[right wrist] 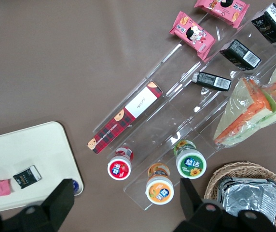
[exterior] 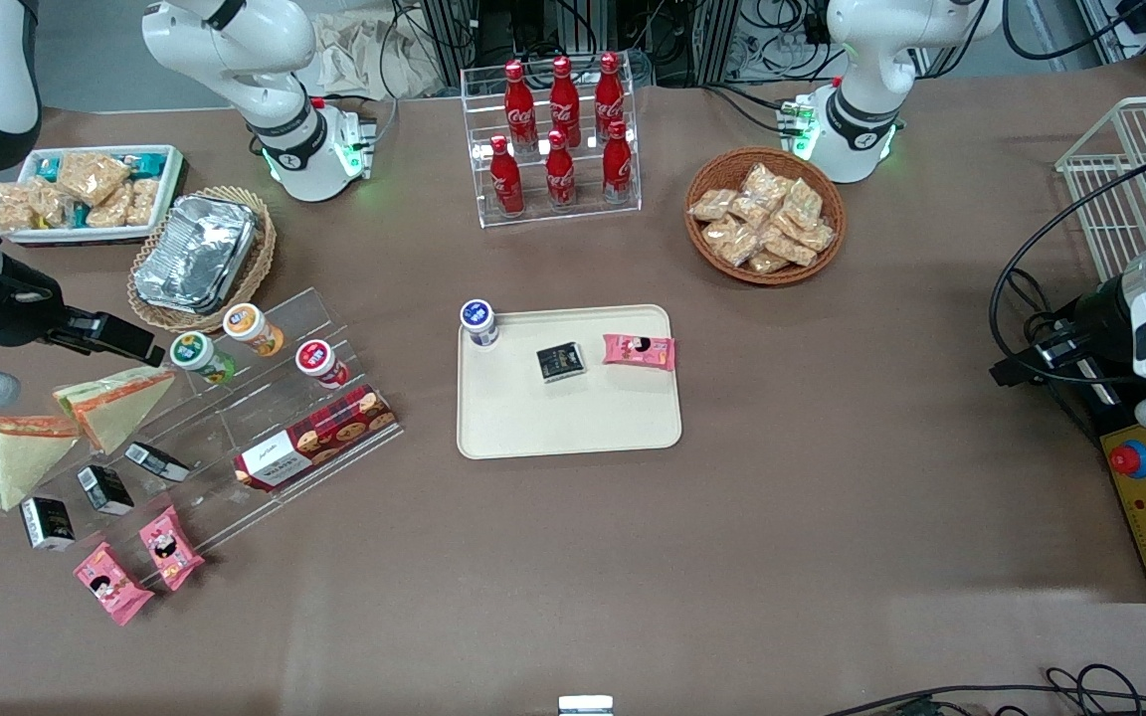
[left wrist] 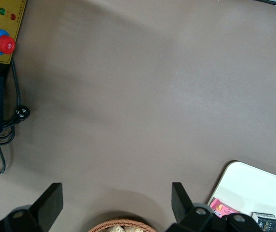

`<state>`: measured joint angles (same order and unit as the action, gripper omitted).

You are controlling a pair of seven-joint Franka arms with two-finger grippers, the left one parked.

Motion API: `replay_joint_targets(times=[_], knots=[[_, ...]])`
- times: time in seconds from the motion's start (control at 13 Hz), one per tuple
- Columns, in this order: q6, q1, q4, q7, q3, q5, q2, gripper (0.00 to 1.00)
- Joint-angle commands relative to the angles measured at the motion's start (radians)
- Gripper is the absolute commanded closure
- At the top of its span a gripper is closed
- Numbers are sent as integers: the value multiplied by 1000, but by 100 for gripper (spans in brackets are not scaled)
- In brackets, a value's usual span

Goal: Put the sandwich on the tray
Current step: 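Move the right gripper down to the wrapped sandwich on the acrylic rack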

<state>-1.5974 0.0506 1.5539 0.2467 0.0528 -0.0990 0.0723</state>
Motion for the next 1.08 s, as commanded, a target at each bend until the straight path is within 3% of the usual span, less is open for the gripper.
replay_joint_targets(times=[0.0,0.38,0.62,1.0], knots=[[0,2,-14,9,-4,-22,3,2],[-10,14,-14,-4,-54,18,18,2],[-48,25,-14,-9,-80,126,32,2],[-189,37,-8,-64,-240,131,101,2]])
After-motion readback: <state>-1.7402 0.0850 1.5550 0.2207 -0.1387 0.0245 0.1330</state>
